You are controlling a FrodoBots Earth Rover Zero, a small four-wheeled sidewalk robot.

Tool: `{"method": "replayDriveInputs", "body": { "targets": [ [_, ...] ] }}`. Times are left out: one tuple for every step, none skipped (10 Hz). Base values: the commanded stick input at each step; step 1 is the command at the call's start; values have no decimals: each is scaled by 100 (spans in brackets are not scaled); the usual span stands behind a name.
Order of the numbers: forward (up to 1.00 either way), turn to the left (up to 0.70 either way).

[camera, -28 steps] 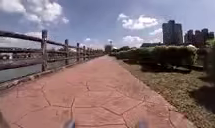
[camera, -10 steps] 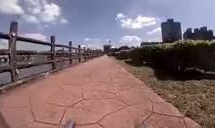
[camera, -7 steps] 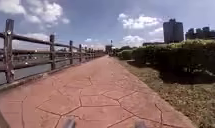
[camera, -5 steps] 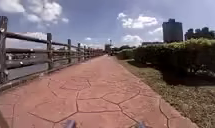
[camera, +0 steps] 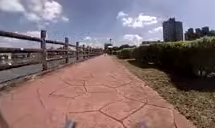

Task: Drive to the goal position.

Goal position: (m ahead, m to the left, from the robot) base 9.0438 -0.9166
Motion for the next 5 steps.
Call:
{"method": "replayDriveInputs", "body": {
  "targets": [
    [70, 27],
    [70, 20],
    [70, 3],
    [70, 0],
    [70, 0]
  ]
}}
